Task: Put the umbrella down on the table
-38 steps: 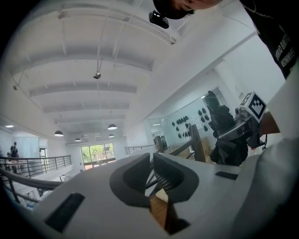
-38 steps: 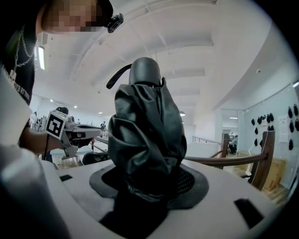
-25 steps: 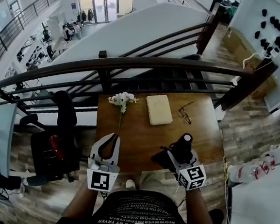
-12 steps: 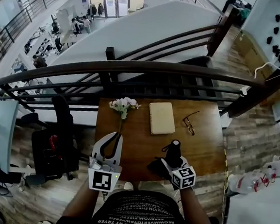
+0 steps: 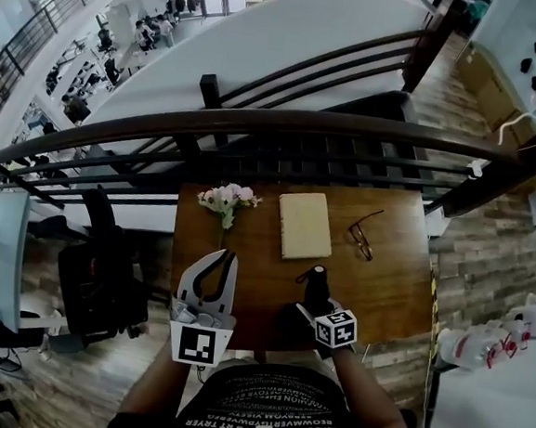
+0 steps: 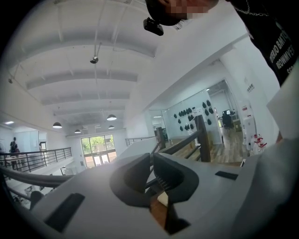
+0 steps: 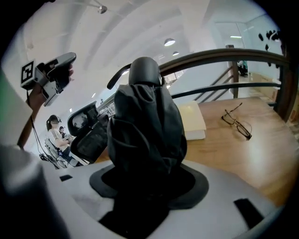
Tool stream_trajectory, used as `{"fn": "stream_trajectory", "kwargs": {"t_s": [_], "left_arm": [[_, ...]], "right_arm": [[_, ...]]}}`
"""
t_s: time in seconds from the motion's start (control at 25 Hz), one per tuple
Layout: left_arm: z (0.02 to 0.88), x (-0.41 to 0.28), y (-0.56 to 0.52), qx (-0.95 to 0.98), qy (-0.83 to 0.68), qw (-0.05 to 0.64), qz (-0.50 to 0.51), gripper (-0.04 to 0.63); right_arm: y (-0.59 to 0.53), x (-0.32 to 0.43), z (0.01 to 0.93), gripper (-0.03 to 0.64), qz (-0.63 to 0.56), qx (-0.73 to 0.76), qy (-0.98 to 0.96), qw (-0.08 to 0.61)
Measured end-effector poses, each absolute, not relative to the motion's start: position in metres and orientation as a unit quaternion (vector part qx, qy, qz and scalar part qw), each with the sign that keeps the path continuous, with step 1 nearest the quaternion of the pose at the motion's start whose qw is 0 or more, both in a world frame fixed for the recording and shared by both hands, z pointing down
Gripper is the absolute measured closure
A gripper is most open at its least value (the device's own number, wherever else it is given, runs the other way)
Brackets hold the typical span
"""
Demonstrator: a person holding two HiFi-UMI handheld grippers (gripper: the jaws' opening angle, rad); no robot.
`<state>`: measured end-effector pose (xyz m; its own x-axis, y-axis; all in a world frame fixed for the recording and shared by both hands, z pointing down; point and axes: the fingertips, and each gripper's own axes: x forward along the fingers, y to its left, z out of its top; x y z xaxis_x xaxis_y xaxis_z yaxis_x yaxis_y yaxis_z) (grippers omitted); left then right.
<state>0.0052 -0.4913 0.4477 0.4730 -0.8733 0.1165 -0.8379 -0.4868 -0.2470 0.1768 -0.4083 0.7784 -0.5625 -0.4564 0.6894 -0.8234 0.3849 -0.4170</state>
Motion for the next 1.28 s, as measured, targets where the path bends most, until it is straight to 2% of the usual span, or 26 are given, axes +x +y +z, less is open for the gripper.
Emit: {"fn": "stream_trajectory", "kwargs": {"t_s": [0.4, 0.72, 0.88, 1.08, 1.28], "left_arm": [[0.466, 0.014, -0.502, -0.849, 0.507, 0.059, -0.139, 0.551], [0.465, 0.005, -0.488, -0.843, 0.516, 0.056, -0.144, 0.551], [0.459, -0.007, -0.478, -0.840, 0.522, 0.061, -0.135, 0.551], [0.448, -0.019, -0.457, -0.838, 0.528, 0.065, -0.121, 0.551], [0.438, -0.037, -0.439, -0.831, 0.543, 0.054, -0.111, 0.551]], "right_arm": [[-0.420, 0.182, 0.840, 0.353, 0.423, 0.394, -0.767, 0.277], [-0.405, 0.184, 0.888, 0.321, 0.402, 0.390, -0.739, 0.374], [-0.405, 0.180, 0.879, 0.265, 0.401, 0.387, -0.748, 0.359], [-0.407, 0.188, 0.842, 0.252, 0.354, 0.414, -0.766, 0.342], [-0.416, 0.196, 0.747, 0.261, 0.287, 0.462, -0.798, 0.258]]}}
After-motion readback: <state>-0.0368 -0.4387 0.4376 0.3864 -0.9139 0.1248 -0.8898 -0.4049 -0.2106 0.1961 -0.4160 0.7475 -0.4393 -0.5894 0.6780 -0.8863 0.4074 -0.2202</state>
